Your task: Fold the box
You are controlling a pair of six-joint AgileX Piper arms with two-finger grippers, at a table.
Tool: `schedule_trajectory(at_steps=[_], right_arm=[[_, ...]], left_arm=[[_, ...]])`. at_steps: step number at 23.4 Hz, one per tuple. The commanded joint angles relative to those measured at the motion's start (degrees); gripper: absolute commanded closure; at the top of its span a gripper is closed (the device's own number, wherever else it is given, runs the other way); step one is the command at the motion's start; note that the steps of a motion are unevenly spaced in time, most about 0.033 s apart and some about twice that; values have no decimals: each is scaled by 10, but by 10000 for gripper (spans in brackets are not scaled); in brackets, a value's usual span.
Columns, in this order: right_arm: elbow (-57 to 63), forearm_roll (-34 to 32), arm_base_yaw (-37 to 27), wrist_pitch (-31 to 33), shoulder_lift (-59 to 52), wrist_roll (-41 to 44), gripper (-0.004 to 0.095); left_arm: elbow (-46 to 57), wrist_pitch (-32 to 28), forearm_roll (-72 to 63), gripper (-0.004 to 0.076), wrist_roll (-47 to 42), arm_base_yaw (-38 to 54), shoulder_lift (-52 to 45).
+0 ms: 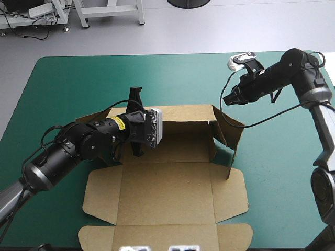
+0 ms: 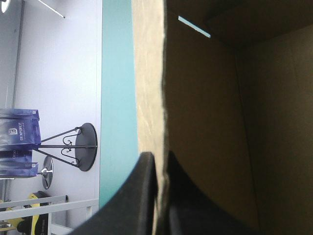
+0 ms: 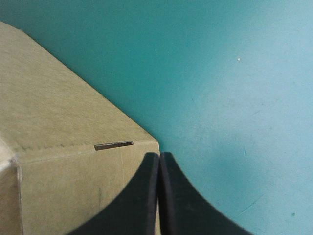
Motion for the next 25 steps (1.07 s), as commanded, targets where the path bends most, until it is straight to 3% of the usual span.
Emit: schedule_trajectory(at_steps=[1,11,20,25], right_arm=[[-18,7,4,9,-24,8,933],[17,-23,24,10,-36,26,933],[129,34,24,9,-129,-32,933],[143,14,24,9,-140,-25,933]], left_arm=[[-15,-23,-12,707,-4,-2,-19],[-15,-33,-7,707,-4,-2,3],[-15,-35,-7,707,-5,4,3],[-15,-42,-10,707,-5,7,3]])
